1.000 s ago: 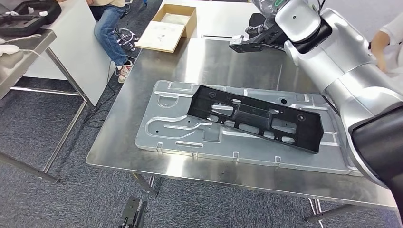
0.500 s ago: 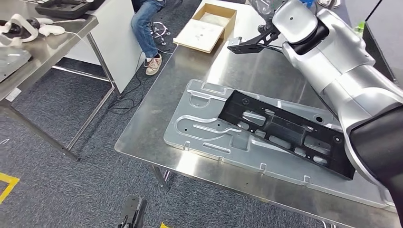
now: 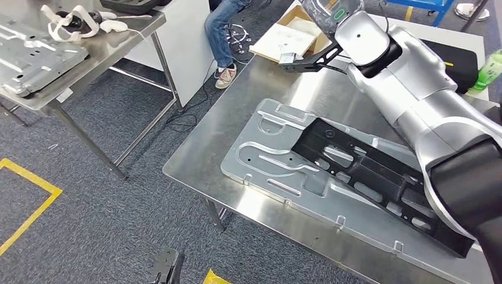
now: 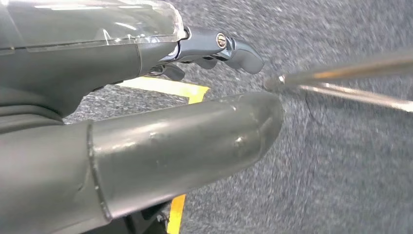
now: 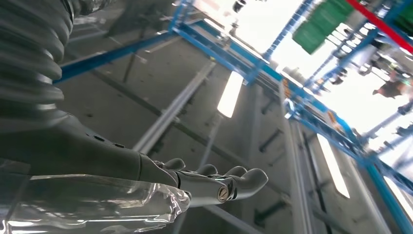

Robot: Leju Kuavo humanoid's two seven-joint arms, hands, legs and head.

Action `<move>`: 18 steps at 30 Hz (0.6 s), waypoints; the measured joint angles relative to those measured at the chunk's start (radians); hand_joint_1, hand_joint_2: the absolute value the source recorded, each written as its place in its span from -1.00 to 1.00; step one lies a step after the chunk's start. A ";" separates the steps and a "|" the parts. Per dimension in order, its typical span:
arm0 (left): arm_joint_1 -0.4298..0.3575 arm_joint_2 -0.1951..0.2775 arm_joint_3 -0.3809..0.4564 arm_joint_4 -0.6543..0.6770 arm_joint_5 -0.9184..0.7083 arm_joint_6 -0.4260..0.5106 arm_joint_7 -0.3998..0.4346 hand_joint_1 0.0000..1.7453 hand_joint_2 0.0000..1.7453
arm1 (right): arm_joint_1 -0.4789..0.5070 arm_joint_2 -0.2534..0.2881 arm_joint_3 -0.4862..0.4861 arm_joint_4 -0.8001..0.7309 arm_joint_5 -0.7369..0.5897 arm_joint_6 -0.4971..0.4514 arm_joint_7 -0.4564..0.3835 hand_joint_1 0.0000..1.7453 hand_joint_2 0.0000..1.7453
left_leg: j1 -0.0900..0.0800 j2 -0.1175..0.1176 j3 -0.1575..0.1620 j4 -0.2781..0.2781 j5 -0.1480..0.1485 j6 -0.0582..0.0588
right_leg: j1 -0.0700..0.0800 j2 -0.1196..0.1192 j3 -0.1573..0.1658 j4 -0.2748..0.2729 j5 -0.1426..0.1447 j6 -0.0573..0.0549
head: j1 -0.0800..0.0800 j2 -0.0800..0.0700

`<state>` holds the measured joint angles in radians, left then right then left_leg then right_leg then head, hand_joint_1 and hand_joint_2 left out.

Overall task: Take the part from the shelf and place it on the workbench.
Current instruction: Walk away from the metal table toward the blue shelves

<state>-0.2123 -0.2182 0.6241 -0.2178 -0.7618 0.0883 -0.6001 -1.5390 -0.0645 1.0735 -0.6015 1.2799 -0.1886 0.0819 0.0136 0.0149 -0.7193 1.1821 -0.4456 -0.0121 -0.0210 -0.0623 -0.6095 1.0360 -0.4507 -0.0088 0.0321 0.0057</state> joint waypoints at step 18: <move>0.024 0.034 0.004 0.000 0.025 0.014 -0.015 -1.00 -1.00 | 0.063 0.056 -0.053 -0.002 0.036 -0.076 0.024 -1.00 1.00 | -0.008 -0.131 0.070 -0.154 0.053 0.044 | 0.004 0.127 -0.015 0.022 0.001 0.017 | 0.001 0.000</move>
<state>-0.1886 -0.1844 0.6282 -0.2178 -0.7369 0.1028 -0.6155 -1.4758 -0.0080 1.0203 -0.6037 1.3159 -0.2642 0.1058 0.0054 -0.1158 -0.6496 1.0281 -0.3925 0.0324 -0.0166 0.0651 -0.6242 1.0580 -0.4494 0.0079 0.0328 0.0057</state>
